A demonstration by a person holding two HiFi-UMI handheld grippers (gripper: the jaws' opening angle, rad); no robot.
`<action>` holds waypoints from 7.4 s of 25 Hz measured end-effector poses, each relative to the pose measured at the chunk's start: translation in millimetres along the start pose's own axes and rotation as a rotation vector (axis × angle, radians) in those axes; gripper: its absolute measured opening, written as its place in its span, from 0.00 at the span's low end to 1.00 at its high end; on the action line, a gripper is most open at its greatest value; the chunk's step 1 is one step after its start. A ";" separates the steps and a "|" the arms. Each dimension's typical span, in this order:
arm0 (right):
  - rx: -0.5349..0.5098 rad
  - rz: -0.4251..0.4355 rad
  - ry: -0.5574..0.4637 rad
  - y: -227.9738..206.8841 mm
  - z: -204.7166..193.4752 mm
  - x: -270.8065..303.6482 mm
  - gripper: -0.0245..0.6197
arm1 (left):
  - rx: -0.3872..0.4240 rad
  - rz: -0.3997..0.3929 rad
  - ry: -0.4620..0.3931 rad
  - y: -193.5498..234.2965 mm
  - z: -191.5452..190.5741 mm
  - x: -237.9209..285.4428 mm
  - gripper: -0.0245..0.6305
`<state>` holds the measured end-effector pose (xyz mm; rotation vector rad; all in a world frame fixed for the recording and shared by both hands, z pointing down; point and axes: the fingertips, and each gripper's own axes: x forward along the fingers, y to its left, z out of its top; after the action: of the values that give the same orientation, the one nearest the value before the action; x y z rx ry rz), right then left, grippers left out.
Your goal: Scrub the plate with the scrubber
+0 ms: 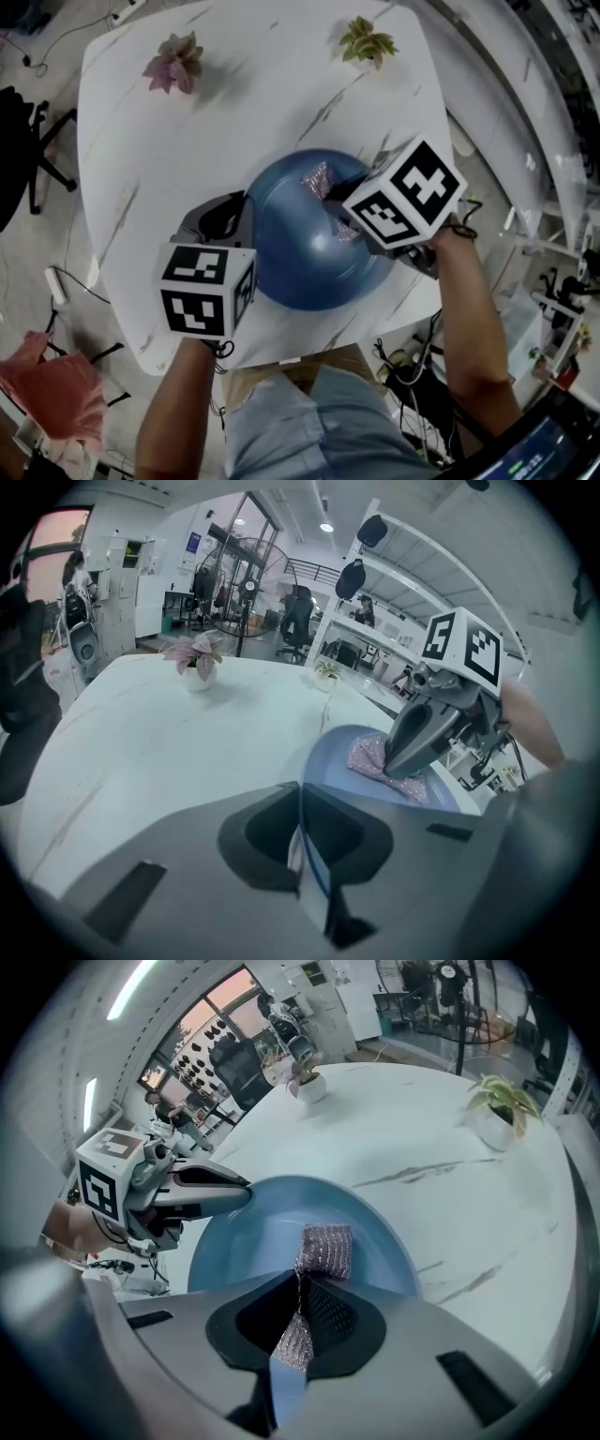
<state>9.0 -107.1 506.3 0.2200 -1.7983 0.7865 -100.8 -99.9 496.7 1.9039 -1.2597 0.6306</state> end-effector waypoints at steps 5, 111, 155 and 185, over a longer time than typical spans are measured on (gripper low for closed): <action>-0.067 0.035 0.017 21.0 15.3 11.5 0.10 | -0.001 -0.001 0.002 0.6 -0.6 0.2 0.06; 0.095 -0.067 -0.075 0.9 -50.7 -9.9 0.10 | 0.009 0.041 -0.004 1.2 -6.3 0.6 0.07; -0.196 0.405 -0.647 169.2 1.3 -175.9 0.11 | -0.047 0.150 -0.213 8.8 15.2 -62.5 0.19; -0.366 -0.474 -1.570 210.8 40.2 -395.9 0.11 | 0.361 0.390 -1.135 -180.5 213.0 -376.4 0.05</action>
<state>19.7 -59.9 58.5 1.2015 -3.0560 -0.2710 -83.7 -23.6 34.5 2.4237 -2.3739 -0.1492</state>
